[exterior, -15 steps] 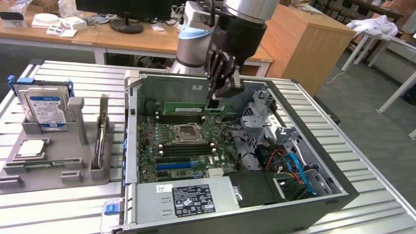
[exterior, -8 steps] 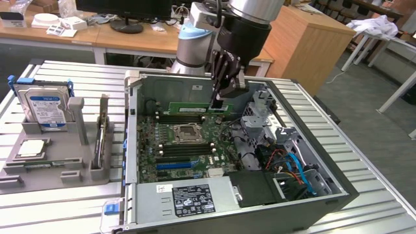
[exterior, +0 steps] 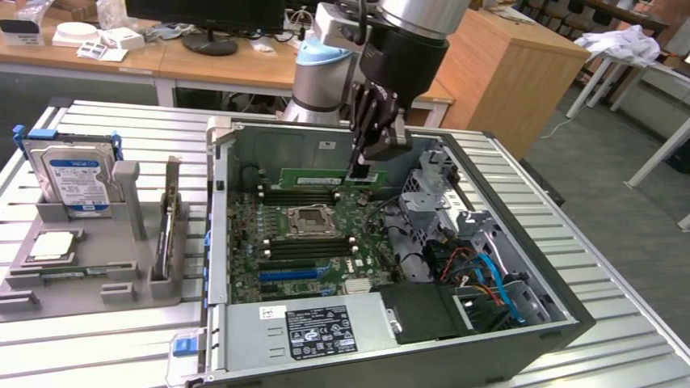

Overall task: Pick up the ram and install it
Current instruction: 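Pick up the ram and move it above insertion slot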

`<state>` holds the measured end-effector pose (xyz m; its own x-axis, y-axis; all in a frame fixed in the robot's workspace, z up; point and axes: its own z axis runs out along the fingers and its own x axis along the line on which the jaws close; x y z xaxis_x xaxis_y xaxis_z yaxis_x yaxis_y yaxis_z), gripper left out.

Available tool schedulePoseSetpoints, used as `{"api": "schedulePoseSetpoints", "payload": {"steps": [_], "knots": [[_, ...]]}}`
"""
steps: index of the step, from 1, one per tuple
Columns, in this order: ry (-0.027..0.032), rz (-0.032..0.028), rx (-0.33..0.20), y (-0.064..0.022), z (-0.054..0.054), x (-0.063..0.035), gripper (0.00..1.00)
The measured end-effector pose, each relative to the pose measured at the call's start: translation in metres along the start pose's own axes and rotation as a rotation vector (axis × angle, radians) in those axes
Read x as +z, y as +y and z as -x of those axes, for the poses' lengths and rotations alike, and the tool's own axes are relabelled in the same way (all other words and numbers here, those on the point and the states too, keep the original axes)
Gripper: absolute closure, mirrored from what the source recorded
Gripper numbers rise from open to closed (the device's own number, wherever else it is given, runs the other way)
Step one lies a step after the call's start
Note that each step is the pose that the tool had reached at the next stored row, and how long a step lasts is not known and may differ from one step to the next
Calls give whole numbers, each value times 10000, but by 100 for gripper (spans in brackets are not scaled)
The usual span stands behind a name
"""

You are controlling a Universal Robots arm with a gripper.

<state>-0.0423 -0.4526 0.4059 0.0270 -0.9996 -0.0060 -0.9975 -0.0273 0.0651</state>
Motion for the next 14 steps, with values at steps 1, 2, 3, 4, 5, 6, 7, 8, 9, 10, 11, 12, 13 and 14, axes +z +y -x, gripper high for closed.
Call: {"api": "schedulePoseSetpoints", "payload": {"steps": [1,2,3,4,5,6,7,8,9,10,11,12,13,14], "knots": [[-1,-1,-1,0,15,1,88],[-2,-1,-1,-1,31,2,88],[-1,-1,0,-1,48,2,88],[-1,-1,0,-2,65,3,88],[-1,-1,1,-2,82,4,88],[0,0,2,-3,98,4,88],[0,0,4,-3,116,5,88],[0,0,5,-3,131,5,88],[-1,-1,6,-4,146,6,88],[-2,-1,7,-5,163,7,88],[-1,-1,9,-5,179,8,88],[-2,-1,10,-6,195,9,88],[-2,-1,11,-6,213,9,88],[-1,0,15,-7,229,9,88]]}}
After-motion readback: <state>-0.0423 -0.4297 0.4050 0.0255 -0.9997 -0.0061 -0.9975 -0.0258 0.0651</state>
